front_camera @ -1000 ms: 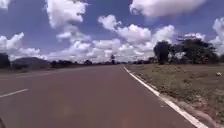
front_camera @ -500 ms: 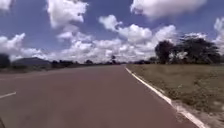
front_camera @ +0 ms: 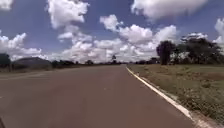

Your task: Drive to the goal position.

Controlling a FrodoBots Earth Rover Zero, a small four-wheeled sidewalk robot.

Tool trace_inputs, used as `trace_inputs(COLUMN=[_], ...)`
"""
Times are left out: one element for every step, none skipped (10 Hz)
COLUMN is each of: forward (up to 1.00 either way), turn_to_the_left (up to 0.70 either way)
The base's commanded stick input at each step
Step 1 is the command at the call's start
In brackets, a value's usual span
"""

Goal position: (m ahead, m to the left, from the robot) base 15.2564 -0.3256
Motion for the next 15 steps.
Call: trace_inputs(forward=[1.00,1.00,1.00,1.00,1.00,1.00,1.00,1.00,1.00,1.00,1.00,1.00,1.00,1.00,1.00], turn_to_the_left=[0.00,0.00,0.00,0.00,0.00,0.00,0.00,0.00,0.00,0.00,0.00,-0.11,-0.21,-0.32,-0.14])
